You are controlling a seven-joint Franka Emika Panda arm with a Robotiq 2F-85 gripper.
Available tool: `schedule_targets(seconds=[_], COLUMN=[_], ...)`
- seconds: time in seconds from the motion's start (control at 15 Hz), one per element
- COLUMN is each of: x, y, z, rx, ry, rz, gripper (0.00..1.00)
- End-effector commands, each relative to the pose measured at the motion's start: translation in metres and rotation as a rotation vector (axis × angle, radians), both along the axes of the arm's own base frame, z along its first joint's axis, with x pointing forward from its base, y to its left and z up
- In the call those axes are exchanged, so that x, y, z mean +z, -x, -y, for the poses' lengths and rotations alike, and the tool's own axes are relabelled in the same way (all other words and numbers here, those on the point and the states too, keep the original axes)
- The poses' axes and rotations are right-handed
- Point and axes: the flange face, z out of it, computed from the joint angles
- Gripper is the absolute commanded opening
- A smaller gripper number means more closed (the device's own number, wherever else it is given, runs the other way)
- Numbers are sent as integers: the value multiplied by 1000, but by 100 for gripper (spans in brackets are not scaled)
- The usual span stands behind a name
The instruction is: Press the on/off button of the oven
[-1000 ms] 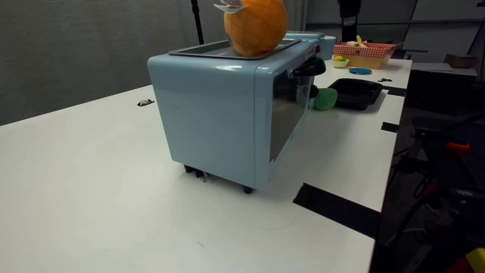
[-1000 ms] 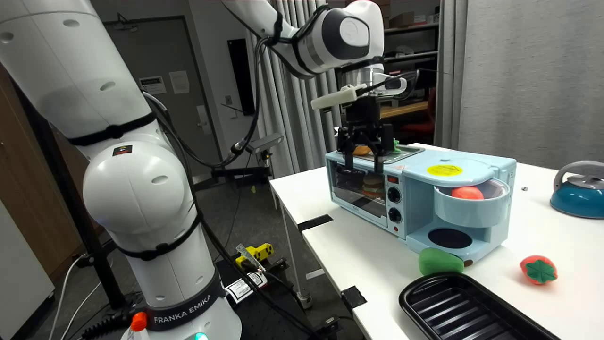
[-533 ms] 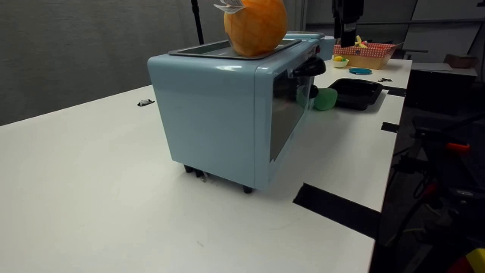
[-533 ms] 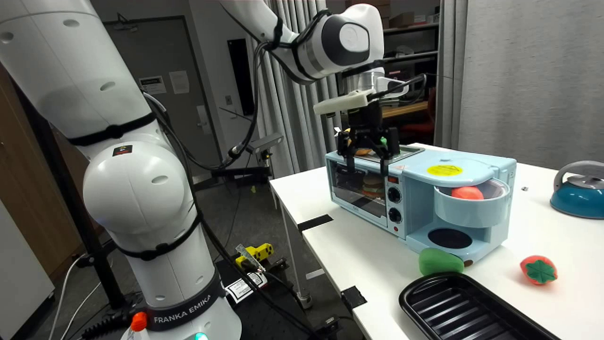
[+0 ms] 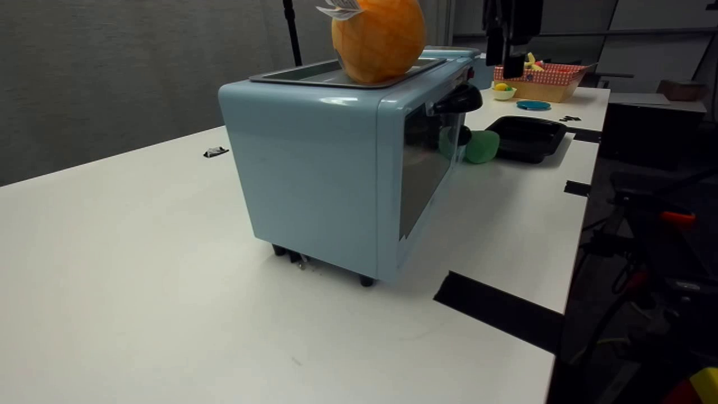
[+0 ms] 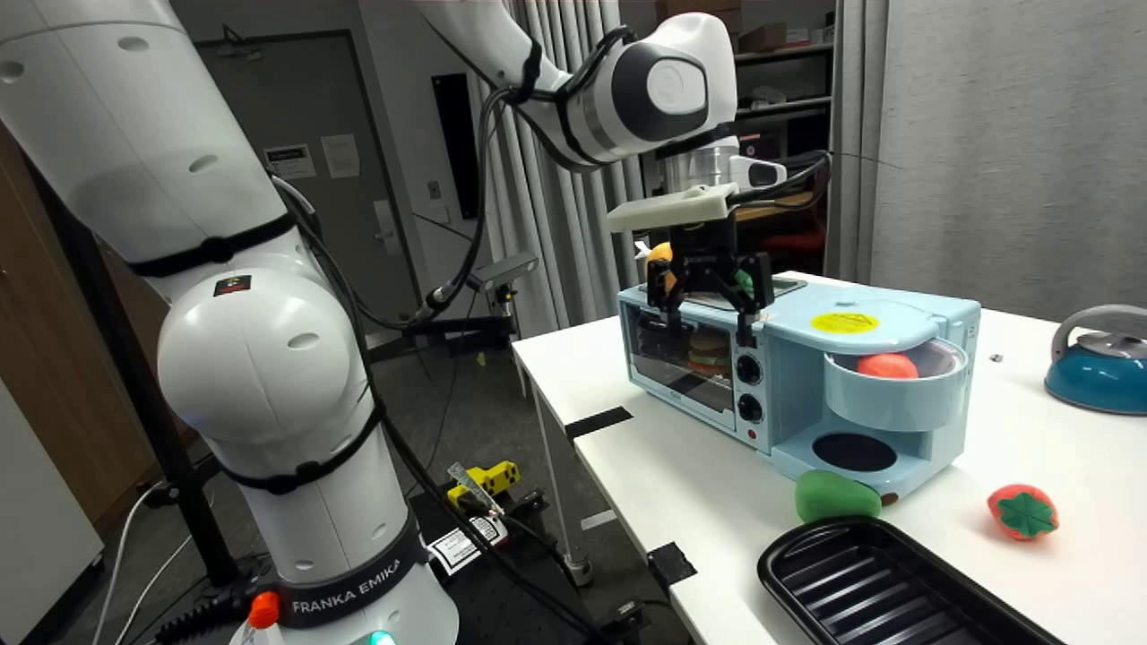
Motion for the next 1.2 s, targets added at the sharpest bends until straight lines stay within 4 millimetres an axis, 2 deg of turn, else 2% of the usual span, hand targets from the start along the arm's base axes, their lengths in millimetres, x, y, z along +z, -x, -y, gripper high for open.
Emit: schedule_targets(seconds=[0.0, 0.27, 0.6, 1.13], x=[-3, -2, 2, -4], y=[5, 1, 3, 13], z=[-9, -8, -2, 6], rx=[56, 61, 38, 8], ry=[-11, -17, -7, 13], rz=[43, 74, 98, 77], gripper=[69, 36, 1, 0])
